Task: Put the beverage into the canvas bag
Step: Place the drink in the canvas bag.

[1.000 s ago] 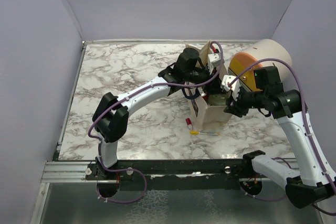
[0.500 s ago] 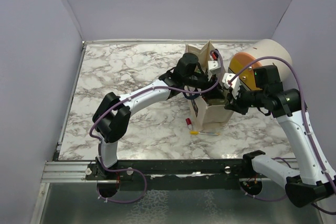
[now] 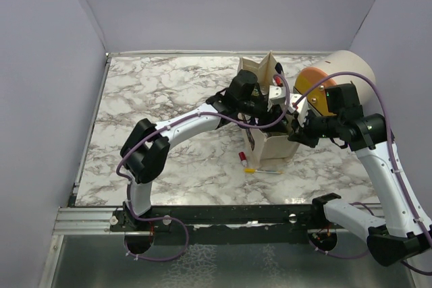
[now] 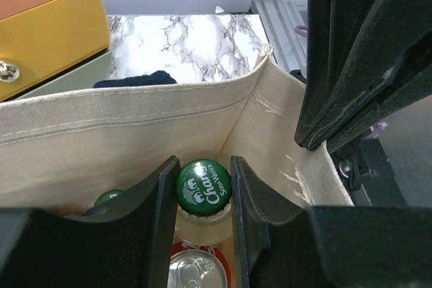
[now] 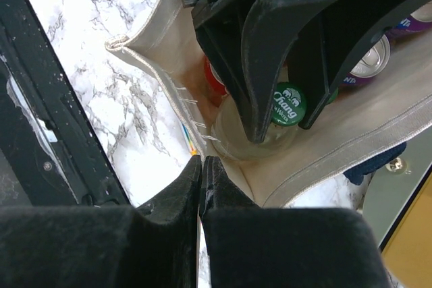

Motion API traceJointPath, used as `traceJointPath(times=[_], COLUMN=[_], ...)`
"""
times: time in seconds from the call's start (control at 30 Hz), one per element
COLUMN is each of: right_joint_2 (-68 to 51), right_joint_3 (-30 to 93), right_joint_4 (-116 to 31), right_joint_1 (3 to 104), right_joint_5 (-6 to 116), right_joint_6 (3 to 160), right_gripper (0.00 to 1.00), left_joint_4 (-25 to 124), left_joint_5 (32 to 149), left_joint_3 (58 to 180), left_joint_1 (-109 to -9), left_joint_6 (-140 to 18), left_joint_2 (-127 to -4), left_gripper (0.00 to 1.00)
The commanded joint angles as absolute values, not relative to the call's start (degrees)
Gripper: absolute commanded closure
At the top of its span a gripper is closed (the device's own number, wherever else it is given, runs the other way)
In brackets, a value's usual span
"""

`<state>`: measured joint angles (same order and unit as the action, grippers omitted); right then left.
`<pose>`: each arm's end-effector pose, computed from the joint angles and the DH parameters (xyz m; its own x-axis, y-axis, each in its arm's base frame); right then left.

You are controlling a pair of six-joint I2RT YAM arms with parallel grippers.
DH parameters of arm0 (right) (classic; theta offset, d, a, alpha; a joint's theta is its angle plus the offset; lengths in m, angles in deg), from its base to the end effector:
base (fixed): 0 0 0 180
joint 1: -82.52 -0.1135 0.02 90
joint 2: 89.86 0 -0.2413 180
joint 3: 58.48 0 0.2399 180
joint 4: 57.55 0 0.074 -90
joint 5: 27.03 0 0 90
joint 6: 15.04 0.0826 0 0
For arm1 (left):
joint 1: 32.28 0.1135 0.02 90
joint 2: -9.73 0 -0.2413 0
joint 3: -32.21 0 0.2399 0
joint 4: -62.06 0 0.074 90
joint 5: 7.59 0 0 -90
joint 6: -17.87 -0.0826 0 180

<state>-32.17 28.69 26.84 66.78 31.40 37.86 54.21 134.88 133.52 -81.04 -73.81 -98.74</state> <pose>0.1643 0.0912 0.3174 -0.3140 -0.6225 -0.7169 -0.8905 0.4551 -0.0051 0.2504 -0.3850 0.2803 -0.1424 0.1896 -0.9715 0.9676 -0.1800 -0.1770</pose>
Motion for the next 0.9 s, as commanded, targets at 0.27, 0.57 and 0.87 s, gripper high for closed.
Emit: traceJointPath(times=[0.27,0.57,0.87], right_joint_2=[-33.7,-33.6,-33.8], right_joint_3=[32.4,32.2,33.3], right_joint_4=[24.7,24.9,25.1], right_joint_1=[66.8,66.8,66.8], right_joint_5=[30.3,29.2,29.2], right_joint_6=[39.9,39.9,40.1], right_gripper=[0.99,0.99,0.99], left_joint_4=[46.0,42.0,42.2], left_joint_5=[143.1,143.0,144.0], left_joint_3=[137.1,138.5,137.9], left_joint_1=[-83.0,-83.6,-84.2], left_joint_6=[-81.7,-86.9,-90.5], left_joint_2=[-102.7,-104.9,-106.3], left_gripper=[1.0,1.0,1.0])
